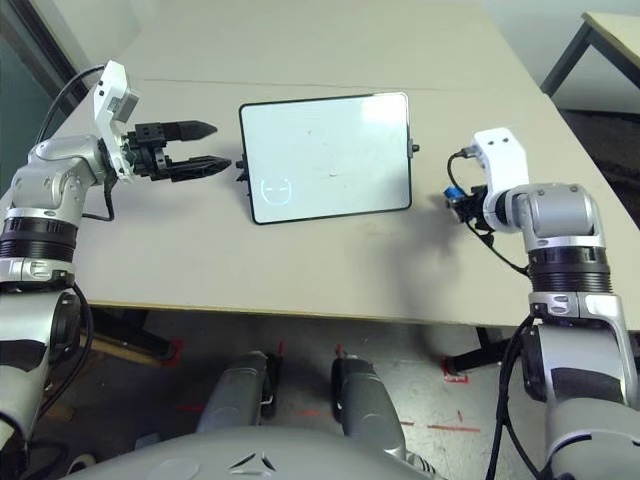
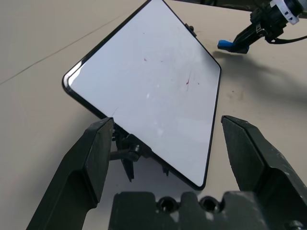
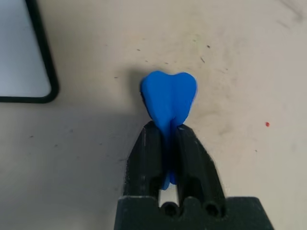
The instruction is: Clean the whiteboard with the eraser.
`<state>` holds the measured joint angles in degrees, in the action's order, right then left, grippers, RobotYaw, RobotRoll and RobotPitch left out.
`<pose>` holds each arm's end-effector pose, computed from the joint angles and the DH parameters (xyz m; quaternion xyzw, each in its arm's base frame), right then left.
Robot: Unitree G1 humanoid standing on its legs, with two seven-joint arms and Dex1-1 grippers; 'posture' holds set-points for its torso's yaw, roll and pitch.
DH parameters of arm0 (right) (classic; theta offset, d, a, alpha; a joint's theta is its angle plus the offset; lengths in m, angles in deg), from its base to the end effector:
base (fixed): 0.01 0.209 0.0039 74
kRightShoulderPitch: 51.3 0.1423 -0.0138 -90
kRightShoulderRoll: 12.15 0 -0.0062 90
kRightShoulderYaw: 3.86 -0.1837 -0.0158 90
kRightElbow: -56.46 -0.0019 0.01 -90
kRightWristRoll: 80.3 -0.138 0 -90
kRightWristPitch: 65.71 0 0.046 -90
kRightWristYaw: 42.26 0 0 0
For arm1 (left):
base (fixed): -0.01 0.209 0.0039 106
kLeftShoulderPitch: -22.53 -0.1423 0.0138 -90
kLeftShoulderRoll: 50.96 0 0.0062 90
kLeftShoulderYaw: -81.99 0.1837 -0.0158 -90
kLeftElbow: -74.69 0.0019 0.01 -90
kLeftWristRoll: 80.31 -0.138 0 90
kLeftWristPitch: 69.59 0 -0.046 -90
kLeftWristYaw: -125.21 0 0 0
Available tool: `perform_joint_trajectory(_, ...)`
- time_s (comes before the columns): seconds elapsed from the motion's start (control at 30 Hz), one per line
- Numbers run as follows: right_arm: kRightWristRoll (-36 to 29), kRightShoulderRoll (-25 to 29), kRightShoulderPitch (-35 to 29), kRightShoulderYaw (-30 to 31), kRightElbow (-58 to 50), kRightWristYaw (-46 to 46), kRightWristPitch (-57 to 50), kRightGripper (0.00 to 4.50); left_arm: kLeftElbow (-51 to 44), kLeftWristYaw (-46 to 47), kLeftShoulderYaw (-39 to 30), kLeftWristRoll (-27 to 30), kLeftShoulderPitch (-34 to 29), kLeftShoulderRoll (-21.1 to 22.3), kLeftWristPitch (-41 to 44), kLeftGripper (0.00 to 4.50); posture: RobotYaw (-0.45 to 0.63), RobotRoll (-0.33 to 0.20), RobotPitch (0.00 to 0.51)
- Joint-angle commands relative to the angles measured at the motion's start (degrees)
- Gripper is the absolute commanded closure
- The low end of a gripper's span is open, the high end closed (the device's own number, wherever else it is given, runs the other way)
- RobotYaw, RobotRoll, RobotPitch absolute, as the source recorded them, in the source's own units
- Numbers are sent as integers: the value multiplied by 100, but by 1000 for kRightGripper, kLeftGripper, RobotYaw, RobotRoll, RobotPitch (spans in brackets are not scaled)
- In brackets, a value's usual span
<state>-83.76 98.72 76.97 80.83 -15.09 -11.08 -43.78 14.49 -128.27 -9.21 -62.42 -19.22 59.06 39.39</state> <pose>0.2864 -0.2845 0.1631 -0.0441 0.3930 0.0343 0.9178 0.3266 0.2598 0.2088 0.0945 0.0407 -0.5261 0.8442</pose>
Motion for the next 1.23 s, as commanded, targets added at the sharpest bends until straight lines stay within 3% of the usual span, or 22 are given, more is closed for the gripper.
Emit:
perform_joint_trajectory(0.03, -148, 20, 119, -121, 58, -118, -292, 2643, -86, -30, 22, 18, -54, 3, 22, 0, 195, 0, 97)
perform_joint_trajectory(0.27, -503, 388, 383, -373, -33, 23, -332, 65, -153, -54, -42, 47, -126, 149, 107, 0, 193, 0, 100)
perform_joint_trajectory(0.33, -540, 493, 444, -422, 45, 6, -180, 27, -170, -32, -89, 59, -154, 218, 125, 0, 195, 0, 101)
perform_joint_trajectory(0.5, -513, 476, 213, -872, 579, -174, 2007, 27, 35, 411, -423, -30, -212, 478, -66, 0, 198, 0, 101)
perform_joint_trajectory(0.6, -312, 227, -43, -1083, 1091, -780, 3862, 27, 635, 1860, -900, -321, -254, 391, -785, 0, 210, 0, 101)
perform_joint_trajectory(0.7, -242, -5, -67, -1200, 1535, -1261, 4980, 27, 1163, 3099, -1215, -520, -320, 235, -1328, 0, 215, 0, 100)
perform_joint_trajectory(1.0, -338, -323, 130, -1436, 2762, -2149, 6903, 27, 1762, 5806, -1823, -818, -1158, -249, -2474, 0, 265, 0, 103)
perform_joint_trajectory(1.23, -398, -382, 234, -1530, 3490, -2496, 7563, 27, 1731, 6438, -1967, -821, -1288, -232, -2770, 0, 319, 0, 92)
